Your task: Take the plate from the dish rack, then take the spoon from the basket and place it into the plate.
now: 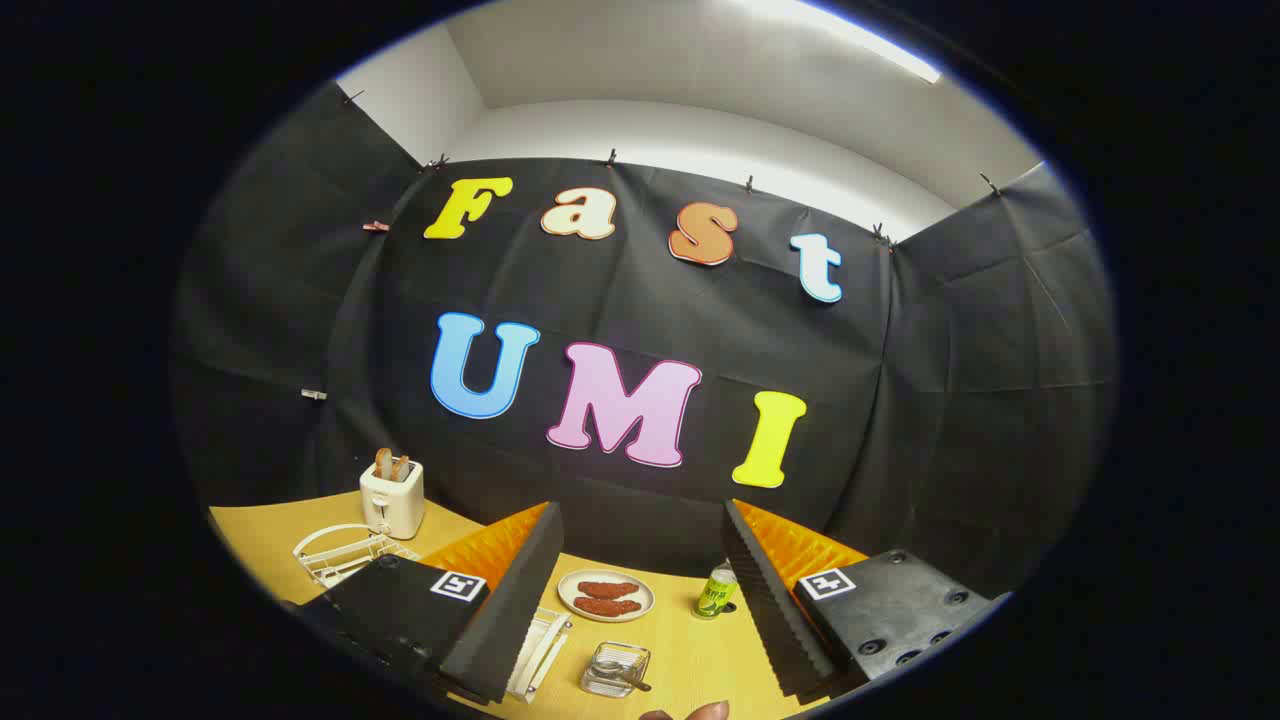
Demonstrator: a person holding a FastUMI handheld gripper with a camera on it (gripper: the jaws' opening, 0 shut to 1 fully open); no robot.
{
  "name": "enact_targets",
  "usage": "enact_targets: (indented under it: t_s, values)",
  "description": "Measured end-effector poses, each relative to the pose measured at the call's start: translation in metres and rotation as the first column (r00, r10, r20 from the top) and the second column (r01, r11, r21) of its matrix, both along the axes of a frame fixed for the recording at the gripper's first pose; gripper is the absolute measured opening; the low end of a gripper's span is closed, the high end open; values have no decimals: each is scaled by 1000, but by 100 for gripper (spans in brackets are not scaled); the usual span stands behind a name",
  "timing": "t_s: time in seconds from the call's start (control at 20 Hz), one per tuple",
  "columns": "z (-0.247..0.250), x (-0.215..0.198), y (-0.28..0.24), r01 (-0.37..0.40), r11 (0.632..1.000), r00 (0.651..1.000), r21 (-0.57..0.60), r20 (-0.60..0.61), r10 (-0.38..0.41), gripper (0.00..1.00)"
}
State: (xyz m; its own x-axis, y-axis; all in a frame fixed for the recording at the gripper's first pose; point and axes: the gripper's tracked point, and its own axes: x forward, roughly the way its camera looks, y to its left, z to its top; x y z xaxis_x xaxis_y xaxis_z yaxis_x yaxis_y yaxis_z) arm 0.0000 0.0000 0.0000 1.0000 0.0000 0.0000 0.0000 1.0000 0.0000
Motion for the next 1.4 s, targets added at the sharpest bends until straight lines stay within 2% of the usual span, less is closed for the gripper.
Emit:
enact_targets:
  t_s: [0.8,0.9,1.0,1.05,1.15,1.4]
  values:
    - [-10,11,23,44,999,998,-4,-39,-44,97]
    - [-14,13,36,25,1000,998,10,-66,-24,97]
    - [-27,18,60,-41,998,990,44,-136,46,97]
    - [-40,21,75,-86,994,975,70,-198,98,97]
    - [-70,27,96,-128,985,927,115,-340,160,97]
    - [-148,54,133,-67,969,760,237,-617,204,98]
